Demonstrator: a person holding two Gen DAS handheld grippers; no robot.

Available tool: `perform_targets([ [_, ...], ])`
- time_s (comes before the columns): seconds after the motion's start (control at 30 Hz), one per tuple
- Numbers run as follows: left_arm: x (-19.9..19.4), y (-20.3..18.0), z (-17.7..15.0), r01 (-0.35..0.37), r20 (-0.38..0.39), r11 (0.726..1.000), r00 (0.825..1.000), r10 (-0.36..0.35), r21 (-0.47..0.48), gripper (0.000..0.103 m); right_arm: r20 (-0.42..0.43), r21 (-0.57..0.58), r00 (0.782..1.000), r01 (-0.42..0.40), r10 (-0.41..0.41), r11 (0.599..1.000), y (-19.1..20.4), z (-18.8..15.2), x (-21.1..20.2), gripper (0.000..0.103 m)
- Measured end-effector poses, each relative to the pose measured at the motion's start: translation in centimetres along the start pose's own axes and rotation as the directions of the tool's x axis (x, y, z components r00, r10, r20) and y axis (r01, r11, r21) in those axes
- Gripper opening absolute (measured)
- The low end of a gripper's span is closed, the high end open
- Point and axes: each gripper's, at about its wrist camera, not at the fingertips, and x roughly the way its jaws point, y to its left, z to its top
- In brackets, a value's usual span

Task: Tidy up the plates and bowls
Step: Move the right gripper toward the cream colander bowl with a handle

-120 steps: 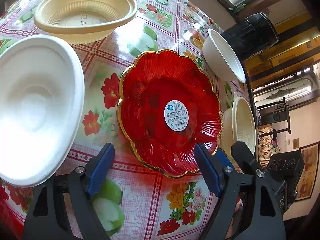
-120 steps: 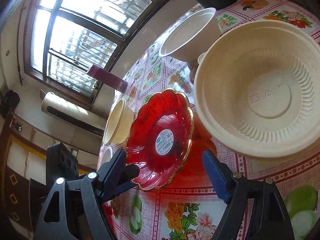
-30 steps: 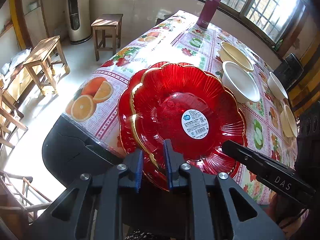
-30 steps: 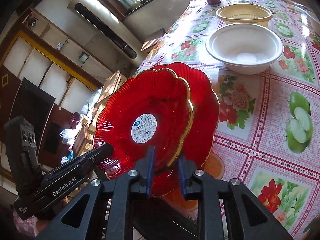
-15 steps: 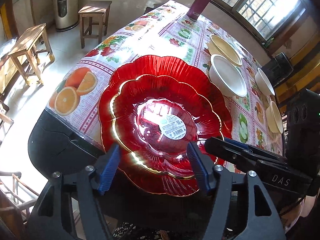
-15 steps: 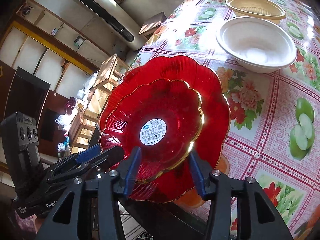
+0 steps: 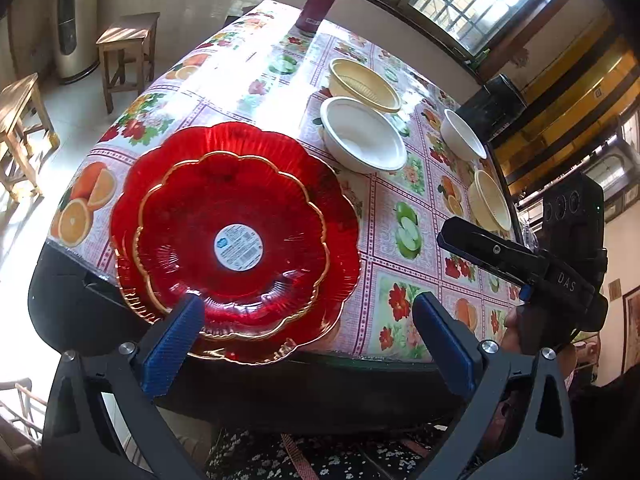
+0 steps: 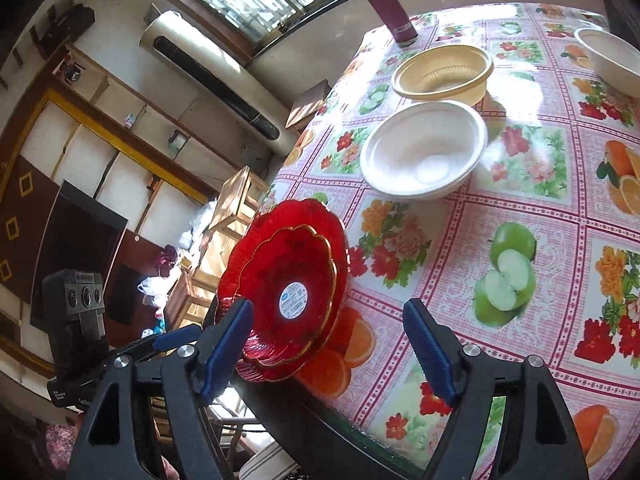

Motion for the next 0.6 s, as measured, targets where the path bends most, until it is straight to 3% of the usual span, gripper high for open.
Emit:
perform_targets([
  [0.07,1.2,-1.5,0.1,0.019,-0.015,0.999,1.0,-0.019,0.026,0.103,0.029,0.033,0.999,-0.021,0.02,0.999,-1.5,-0.2,-0.8,0.084],
  [0.2,3.6,-4.7,0.4,0.04,-0.048,0.997,0.998,-0.037,0.072,0.103,0.066,0.064,0.997,-0.039,0.035,0.997,-4.6,-1.1,-2.1,0.103],
  [0.3,5.2,-7.5,0.4,0.02,-0.065,0.99,0.998,-0.011,0.138,0.103,0.094,0.095,0.995,-0.039,0.03,0.995,-6.5,-1.6,-3.3,0.103],
  [0.6,9.5,-14.0,0.7,-0.006,-0.115,0.966,0.993,0.037,0.26,0.103,0.248,0.154,0.959,0.098,-0.135,0.983,-12.0,-2.3,-8.1,0.103],
])
